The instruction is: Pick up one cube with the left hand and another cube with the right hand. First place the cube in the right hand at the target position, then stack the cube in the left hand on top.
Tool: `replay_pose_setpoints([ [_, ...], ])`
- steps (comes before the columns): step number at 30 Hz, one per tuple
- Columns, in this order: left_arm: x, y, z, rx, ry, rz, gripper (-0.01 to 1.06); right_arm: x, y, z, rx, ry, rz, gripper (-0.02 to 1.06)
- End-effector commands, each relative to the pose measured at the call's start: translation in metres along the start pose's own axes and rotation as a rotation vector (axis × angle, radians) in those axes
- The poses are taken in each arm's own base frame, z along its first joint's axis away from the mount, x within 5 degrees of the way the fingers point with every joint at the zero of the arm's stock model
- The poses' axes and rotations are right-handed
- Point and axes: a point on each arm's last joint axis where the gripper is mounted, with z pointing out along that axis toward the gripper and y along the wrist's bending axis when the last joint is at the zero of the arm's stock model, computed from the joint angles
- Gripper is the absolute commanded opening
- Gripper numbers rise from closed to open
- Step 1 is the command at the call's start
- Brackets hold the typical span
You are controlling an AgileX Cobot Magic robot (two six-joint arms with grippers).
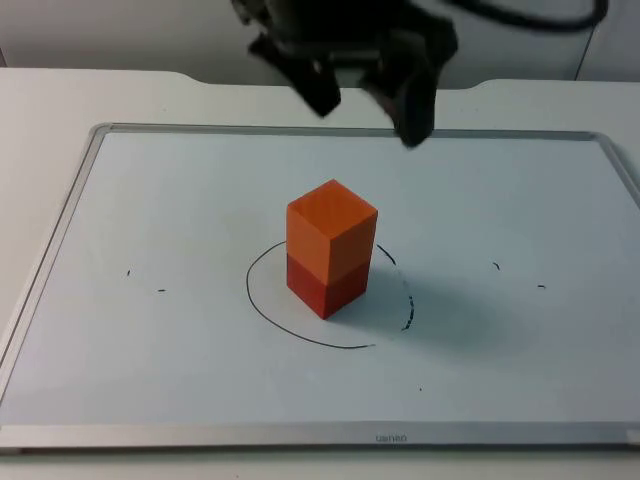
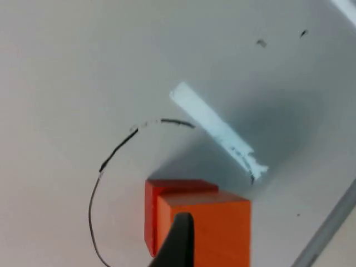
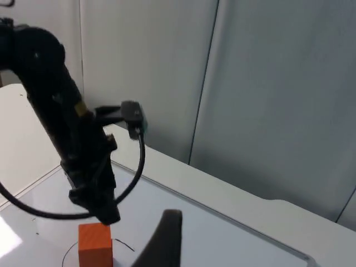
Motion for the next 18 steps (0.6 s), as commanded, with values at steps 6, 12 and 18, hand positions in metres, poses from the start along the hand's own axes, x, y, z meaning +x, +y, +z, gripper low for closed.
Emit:
replay_pose_setpoints([
  [6,0.000,-0.047,-0.156,-0.013,-0.279,0.084,0.80,-0.003,0.000,0.001,-0.001,-0.040,-0.002,0.87],
  [12,0.035,-0.071,-0.225,-0.048,-0.405,0.143,0.80,-0.003,0.001,0.001,-0.003,-0.040,0.000,0.87],
  [18,0.090,-0.091,-0.245,-0.142,-0.468,0.220,0.80,-0.003,0.010,0.001,-0.104,-0.048,-0.039,0.87],
])
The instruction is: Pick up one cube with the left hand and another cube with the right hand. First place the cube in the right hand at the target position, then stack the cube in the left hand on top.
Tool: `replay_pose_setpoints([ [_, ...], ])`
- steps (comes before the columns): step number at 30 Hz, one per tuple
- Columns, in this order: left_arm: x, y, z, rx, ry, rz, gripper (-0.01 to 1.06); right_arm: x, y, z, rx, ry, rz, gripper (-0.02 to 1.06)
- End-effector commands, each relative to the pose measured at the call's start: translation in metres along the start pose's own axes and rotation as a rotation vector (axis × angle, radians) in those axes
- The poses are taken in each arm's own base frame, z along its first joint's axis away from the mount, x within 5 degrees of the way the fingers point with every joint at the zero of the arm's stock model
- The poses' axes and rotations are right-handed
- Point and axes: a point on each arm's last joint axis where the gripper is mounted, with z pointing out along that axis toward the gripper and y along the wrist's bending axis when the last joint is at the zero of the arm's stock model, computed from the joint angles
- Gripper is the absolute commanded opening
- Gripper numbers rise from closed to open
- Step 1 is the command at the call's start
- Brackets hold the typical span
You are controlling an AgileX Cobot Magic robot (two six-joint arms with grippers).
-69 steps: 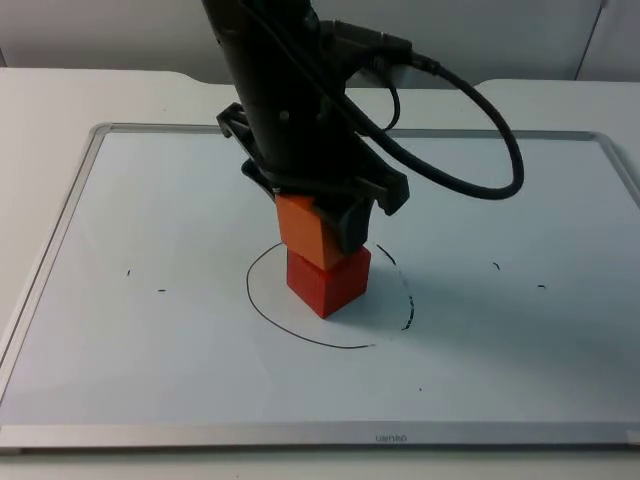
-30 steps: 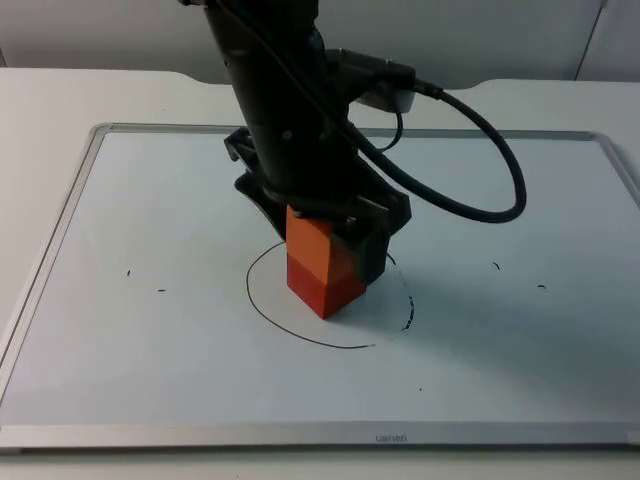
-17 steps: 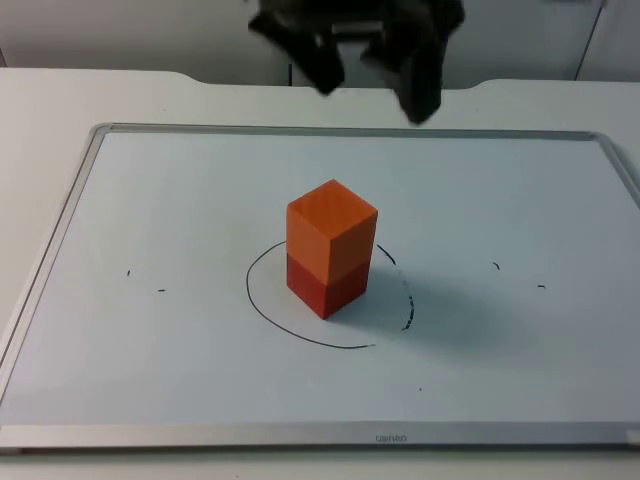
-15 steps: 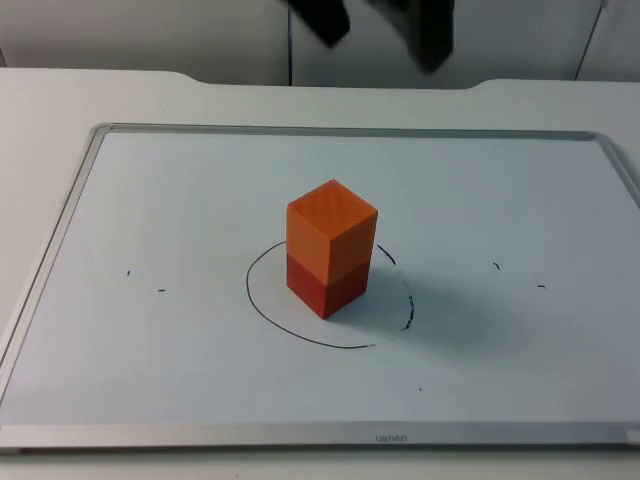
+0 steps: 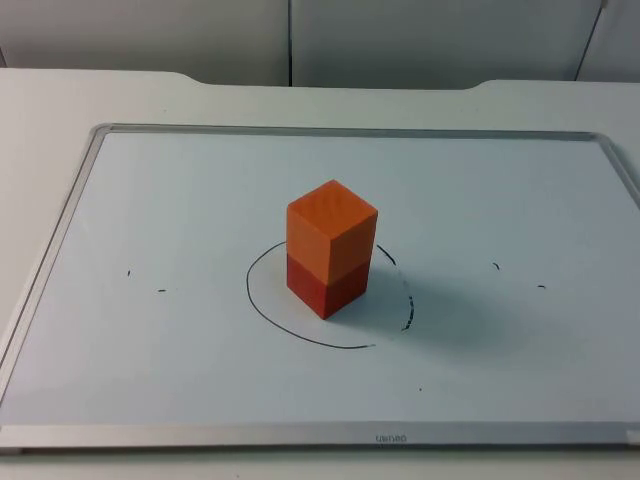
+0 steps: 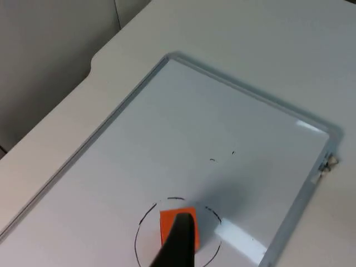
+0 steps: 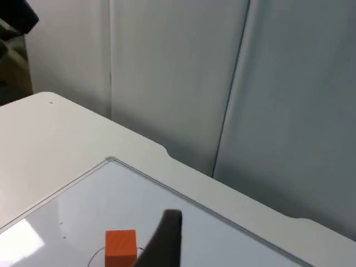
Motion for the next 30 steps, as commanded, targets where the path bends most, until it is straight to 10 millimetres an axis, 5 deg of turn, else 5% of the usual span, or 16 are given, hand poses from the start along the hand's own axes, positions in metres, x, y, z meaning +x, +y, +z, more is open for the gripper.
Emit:
replay_pose_setpoints([
  [1,0.021,-0.009,-0.007,-0.020,-0.024,0.031,0.80,0.001,0.005,0.002,-0.046,-0.008,-0.018,0.87],
  [4,0.045,-0.014,-0.016,-0.038,-0.060,0.035,0.80,0.008,0.007,0.008,-0.051,0.012,-0.026,0.87],
  [12,0.140,-0.029,-0.048,-0.127,-0.104,-0.012,0.80,0.072,0.028,0.035,-0.134,0.157,-0.001,0.87],
  [13,0.140,-0.029,-0.048,-0.127,-0.104,-0.012,0.80,0.072,0.028,0.035,-0.134,0.157,-0.001,0.87],
  [19,0.198,-0.038,-0.063,-0.176,-0.139,-0.048,0.80,0.122,0.037,0.014,-0.179,0.199,0.051,0.87],
  [30,0.258,-0.044,-0.078,-0.246,-0.099,-0.116,0.80,0.156,0.036,-0.025,-0.171,0.269,0.080,0.87],
])
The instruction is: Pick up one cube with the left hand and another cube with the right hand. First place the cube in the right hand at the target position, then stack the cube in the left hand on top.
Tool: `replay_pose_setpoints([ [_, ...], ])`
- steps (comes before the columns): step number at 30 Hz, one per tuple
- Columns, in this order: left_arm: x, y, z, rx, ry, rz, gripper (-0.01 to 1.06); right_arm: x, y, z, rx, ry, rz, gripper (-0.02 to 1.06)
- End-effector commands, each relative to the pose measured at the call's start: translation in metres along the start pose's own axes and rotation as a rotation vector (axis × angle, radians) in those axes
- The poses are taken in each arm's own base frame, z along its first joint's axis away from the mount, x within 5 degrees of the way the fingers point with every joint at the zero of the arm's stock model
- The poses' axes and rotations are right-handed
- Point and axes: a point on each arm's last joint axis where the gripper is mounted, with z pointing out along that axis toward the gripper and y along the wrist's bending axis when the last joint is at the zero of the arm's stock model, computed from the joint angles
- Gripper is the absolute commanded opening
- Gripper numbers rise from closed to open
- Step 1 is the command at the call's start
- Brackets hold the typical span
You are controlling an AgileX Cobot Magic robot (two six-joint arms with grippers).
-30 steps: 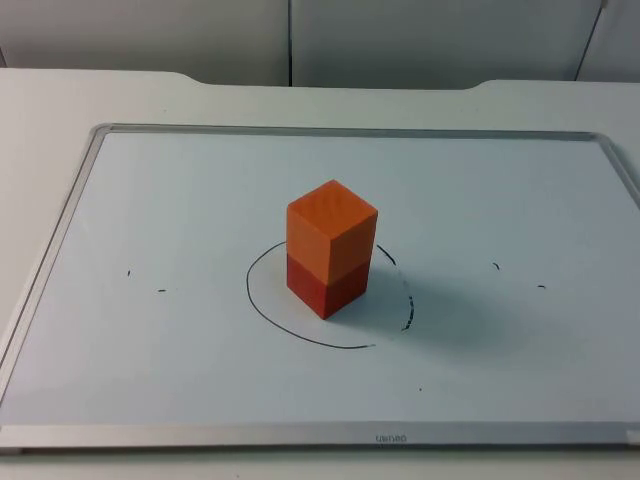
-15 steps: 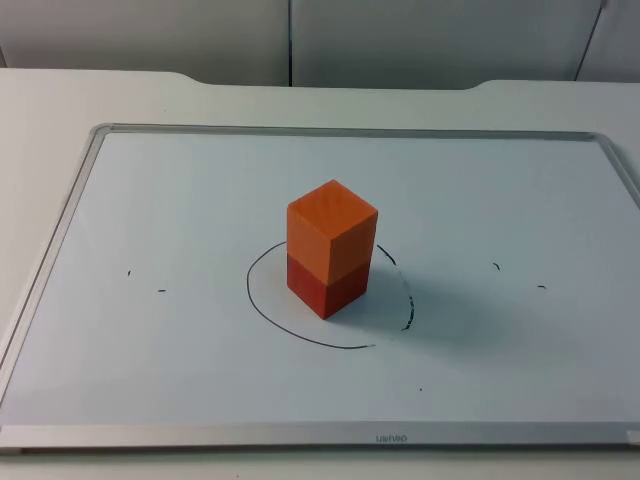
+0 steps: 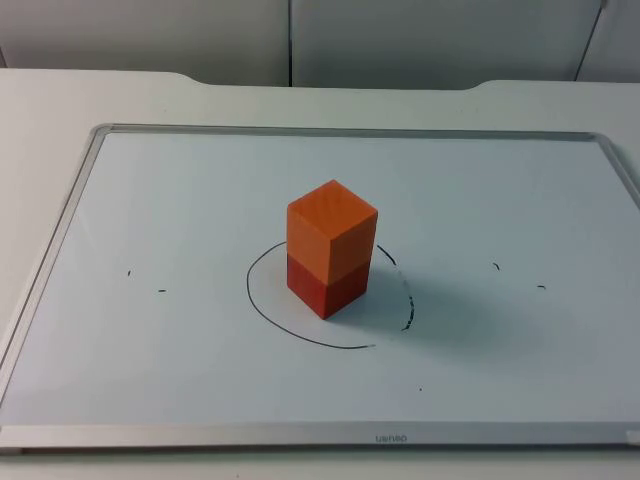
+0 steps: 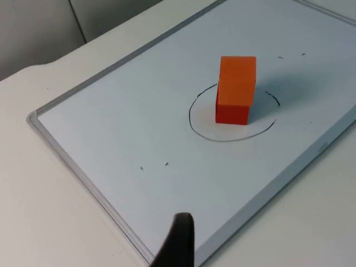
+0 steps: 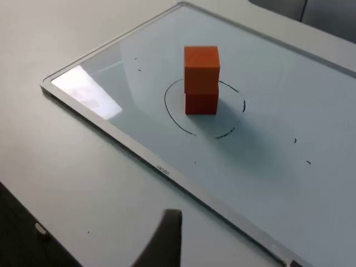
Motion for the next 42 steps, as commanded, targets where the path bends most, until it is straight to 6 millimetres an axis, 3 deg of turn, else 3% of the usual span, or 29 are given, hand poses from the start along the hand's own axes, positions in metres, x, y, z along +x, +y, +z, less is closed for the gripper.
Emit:
replay_pose_setpoints([
  [1,0.010,0.000,-0.002,-0.007,0.008,-0.021,0.80,0.007,0.000,-0.003,0.006,0.009,0.007,0.87],
  [11,0.047,-0.001,-0.001,-0.026,0.006,-0.099,0.80,0.016,-0.004,-0.005,0.051,0.048,0.039,0.87],
  [16,0.053,-0.001,-0.005,-0.021,-0.058,-0.105,0.80,0.017,-0.004,-0.002,0.055,0.044,0.028,0.87],
  [24,0.054,-0.004,-0.006,0.003,-0.069,-0.081,0.80,0.015,-0.004,0.008,0.057,-0.014,-0.011,0.87],
  [42,0.053,-0.007,-0.006,0.040,-0.072,-0.043,0.80,0.015,-0.004,0.008,0.057,-0.018,-0.013,0.87],
])
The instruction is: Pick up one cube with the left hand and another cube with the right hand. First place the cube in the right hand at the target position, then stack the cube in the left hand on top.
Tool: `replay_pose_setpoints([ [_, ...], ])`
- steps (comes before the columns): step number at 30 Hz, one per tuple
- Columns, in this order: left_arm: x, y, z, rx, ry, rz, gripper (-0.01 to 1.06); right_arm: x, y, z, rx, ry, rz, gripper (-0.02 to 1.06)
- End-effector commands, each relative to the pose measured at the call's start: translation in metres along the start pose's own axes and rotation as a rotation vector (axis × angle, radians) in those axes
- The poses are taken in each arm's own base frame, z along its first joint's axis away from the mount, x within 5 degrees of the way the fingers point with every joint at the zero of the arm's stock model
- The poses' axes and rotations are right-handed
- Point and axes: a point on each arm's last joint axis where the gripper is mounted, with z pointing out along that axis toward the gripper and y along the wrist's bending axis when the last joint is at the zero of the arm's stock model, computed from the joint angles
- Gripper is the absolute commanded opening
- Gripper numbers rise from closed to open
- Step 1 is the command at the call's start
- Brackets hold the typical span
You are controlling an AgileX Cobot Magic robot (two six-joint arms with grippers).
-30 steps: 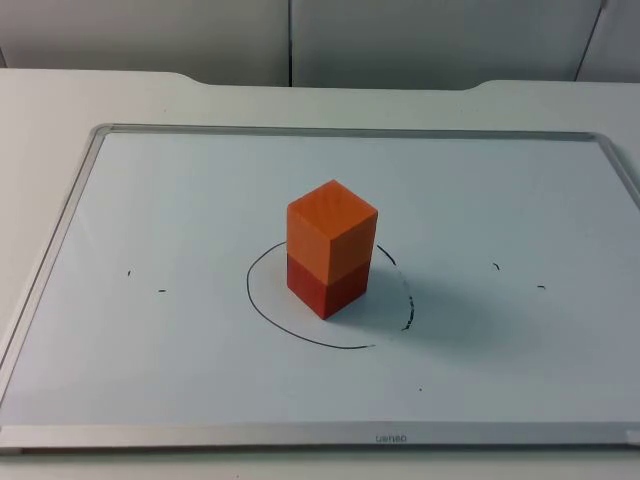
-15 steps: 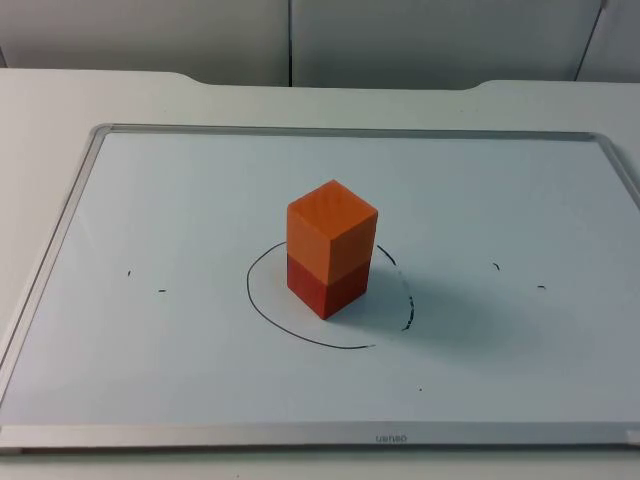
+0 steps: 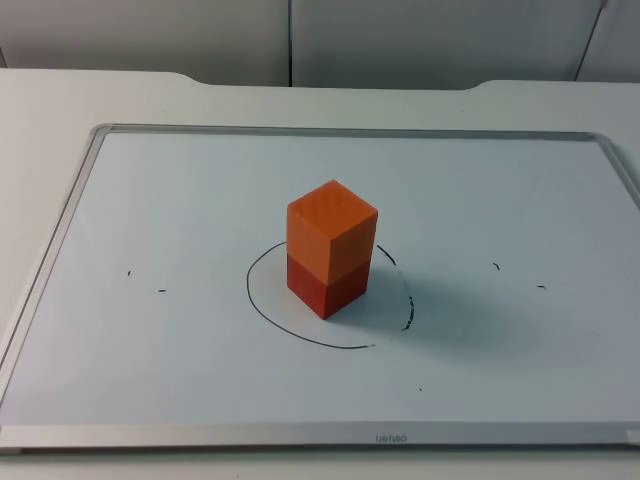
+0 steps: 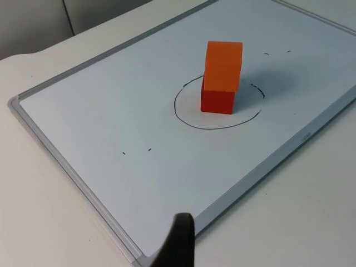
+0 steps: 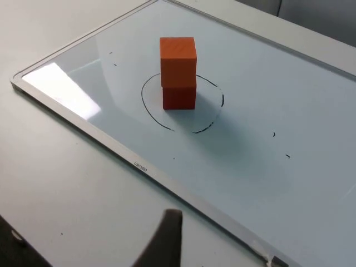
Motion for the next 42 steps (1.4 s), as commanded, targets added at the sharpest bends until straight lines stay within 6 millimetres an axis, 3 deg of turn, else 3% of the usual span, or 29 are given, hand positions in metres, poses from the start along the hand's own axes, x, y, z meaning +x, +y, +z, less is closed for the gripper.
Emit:
replay_pose_setpoints([
  [1,0.0006,-0.0008,0.0009,0.012,-0.009,-0.001,0.80,-0.0001,-0.0002,0.0006,0.001,-0.015,-0.011,0.88],
  [4,0.0006,-0.0008,0.0009,0.012,-0.009,-0.001,0.95,-0.0001,-0.0002,0.0006,0.001,-0.015,-0.011,1.03],
  [5,0.0006,-0.0008,0.0009,0.012,-0.009,-0.001,0.95,-0.0001,-0.0002,0.0006,0.001,-0.015,-0.011,1.03],
  [6,0.0006,-0.0008,0.0009,0.012,-0.009,-0.001,1.03,-0.0001,-0.0002,0.0006,0.001,-0.015,-0.011,1.05],
  [7,0.0006,-0.0008,0.0009,0.012,-0.009,-0.001,1.05,-0.0001,-0.0002,0.0006,0.001,-0.015,-0.011,1.05],
  [42,0.0006,0.0001,0.0009,0.002,-0.009,-0.007,1.05,0.0000,0.0007,0.0006,-0.009,-0.013,0.010,1.05],
])
